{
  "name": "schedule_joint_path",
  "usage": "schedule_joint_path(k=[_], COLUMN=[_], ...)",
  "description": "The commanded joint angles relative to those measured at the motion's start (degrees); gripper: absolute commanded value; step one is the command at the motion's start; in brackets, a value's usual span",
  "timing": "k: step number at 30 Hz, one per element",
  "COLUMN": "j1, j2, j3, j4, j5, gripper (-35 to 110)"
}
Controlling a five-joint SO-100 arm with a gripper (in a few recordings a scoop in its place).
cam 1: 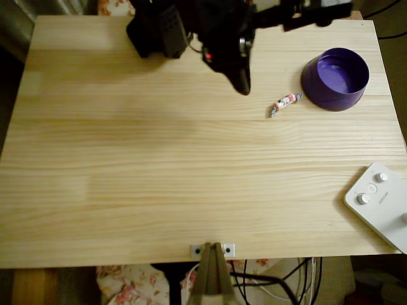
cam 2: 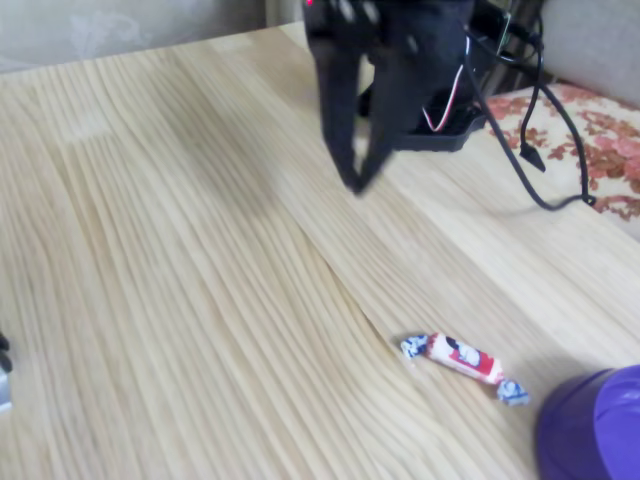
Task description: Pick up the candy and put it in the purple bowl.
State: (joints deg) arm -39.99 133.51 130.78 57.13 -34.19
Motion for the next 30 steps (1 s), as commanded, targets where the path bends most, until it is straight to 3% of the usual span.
schedule_joint_path(k=[1, 7, 15, 20, 30], j1=[-3.25, -4.75, -8.35, -9.93, -14.85], j2=[-2.2, -11.69, -21.45, -26.02, -30.67], j3=[-7.03, -14.94, -19.16, -23.91, -29.97], j4=[-0.53, 2.29, -0.09, 3.25, 9.14], j5=[-3.34, -2.29, -13.18, -20.04, -26.63], gripper=[0, 0, 2, 15, 16])
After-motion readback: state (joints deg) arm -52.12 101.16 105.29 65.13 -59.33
